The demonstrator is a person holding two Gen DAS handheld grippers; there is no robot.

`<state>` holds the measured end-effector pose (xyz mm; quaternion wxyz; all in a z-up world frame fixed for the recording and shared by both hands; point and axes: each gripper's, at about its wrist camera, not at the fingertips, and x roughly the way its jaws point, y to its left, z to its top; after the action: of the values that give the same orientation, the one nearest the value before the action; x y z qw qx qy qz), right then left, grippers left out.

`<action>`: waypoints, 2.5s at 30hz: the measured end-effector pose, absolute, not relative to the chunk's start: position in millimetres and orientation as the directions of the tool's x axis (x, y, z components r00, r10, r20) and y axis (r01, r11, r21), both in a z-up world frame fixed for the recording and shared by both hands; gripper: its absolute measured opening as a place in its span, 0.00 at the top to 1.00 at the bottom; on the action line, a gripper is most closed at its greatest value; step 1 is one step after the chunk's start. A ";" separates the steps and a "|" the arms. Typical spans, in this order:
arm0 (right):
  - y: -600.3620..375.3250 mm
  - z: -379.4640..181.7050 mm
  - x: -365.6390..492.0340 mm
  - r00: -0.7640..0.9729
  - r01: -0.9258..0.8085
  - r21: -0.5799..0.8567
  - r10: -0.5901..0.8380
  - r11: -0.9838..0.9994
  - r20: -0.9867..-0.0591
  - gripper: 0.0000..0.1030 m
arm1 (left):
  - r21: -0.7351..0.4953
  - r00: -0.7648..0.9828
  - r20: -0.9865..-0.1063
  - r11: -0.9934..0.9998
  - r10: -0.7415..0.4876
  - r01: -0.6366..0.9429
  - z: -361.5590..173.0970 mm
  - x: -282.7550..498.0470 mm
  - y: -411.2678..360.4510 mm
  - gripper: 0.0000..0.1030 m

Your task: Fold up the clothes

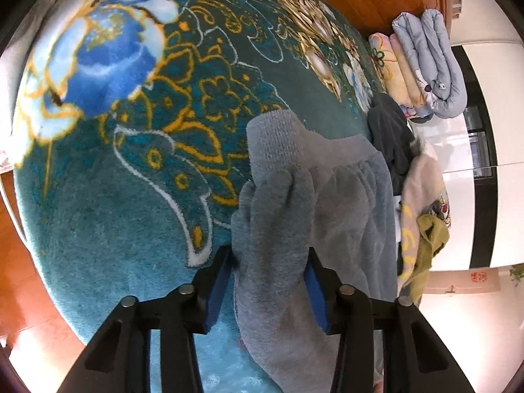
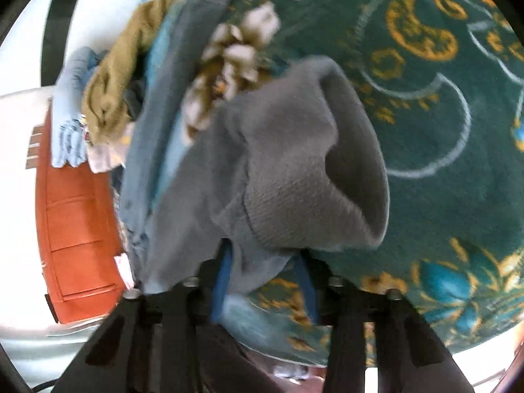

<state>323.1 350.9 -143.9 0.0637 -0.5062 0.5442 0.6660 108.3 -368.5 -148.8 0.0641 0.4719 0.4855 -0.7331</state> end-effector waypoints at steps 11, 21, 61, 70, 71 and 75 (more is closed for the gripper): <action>372.2 -72.7 295.0 -0.587 -0.548 0.704 -0.392 -0.451 -0.708 0.99 | -0.588 -0.559 -0.787 -0.594 0.262 0.549 -91.9 124.0 -352.1 0.87; 409.2 -22.0 288.4 -0.624 -0.491 0.741 -0.408 -0.459 -0.667 0.99 | -0.644 -0.534 -0.761 -0.524 0.368 0.557 -64.2 114.8 -337.6 0.87; 473.0 -66.8 136.7 -0.634 -0.550 0.652 -0.246 -0.522 -0.733 0.61 | -0.595 -0.541 -0.793 -0.547 0.280 0.589 -123.3 26.6 -328.2 0.46; 472.1 -147.9 180.4 -0.714 -0.604 0.761 -0.264 -0.235 -0.648 0.46 | -0.626 -0.571 -0.773 -0.480 0.277 0.615 -151.7 10.6 -323.3 0.46; 473.4 -150.9 177.5 -0.718 -0.610 0.757 -0.240 -0.234 -0.653 0.46 | -0.623 -0.571 -0.775 -0.483 0.270 0.616 -152.2 7.2 -323.2 0.46; 481.8 -153.7 168.7 -0.725 -0.635 0.732 -0.137 -0.247 -0.675 0.46 | -0.610 -0.581 -0.779 -0.503 0.238 0.612 -151.2 4.5 -323.1 0.48</action>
<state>168.7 481.8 -153.7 0.1732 -0.3278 0.5886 0.7184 4.5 -323.1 -151.2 0.1253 0.4405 0.4824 -0.7467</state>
